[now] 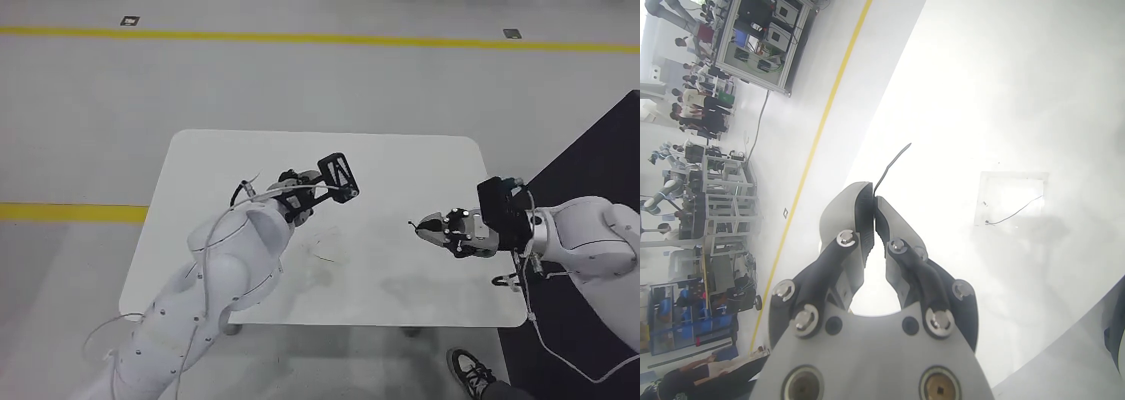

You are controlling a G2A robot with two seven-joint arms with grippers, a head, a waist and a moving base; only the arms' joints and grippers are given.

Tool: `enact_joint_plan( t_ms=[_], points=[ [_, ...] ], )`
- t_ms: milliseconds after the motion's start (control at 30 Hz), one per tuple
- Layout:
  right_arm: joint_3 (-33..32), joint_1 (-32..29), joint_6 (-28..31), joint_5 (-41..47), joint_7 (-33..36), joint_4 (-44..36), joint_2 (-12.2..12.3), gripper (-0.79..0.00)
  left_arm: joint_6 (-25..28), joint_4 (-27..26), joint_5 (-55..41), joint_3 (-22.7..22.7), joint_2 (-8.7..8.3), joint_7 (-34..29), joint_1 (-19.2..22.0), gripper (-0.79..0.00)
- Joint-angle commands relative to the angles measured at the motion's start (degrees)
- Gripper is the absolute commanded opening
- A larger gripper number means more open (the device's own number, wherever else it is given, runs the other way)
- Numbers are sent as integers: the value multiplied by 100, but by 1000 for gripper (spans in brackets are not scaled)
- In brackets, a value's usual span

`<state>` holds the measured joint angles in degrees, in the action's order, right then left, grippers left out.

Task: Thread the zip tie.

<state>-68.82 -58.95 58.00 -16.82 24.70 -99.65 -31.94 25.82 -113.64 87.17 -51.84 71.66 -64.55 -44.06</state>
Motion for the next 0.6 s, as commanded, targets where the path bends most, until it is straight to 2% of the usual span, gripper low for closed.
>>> enact_joint_plan(
  t_ms=[0, 33, 133, 267, 400, 533, 567],
  points=[
    [36, -24, -22, -96, 17, -107, -2, -785, 0, 0, 0, 0, 0, 0, 0, -785],
    [71, -49, -21, 2, -29, -178, -12, -785, 0, 0, 0, 0, 0, 0, 0, -785],
    [620, -86, -98, 1634, -99, -137, -89, -785, 0, 0, 0, 0, 0, 0, 0, -785],
    [1642, 719, -1213, 4511, 1352, 405, -311, -785, 0, 0, 0, 0, 0, 0, 0, -785],
    [2331, 1537, -2433, 7343, 2536, 1594, -753, -785, 0, 0, 0, 0, 0, 0, 0, -785],
    [2787, 2025, -3092, 8419, 3051, 2350, -1186, -785, 0, 0, 0, 0, 0, 0, 0, -785],
    [2904, 2147, -3202, 8376, 3298, 2466, -1275, -785, 0, 0, 0, 0, 0, 0, 0, -785]
  ],
)
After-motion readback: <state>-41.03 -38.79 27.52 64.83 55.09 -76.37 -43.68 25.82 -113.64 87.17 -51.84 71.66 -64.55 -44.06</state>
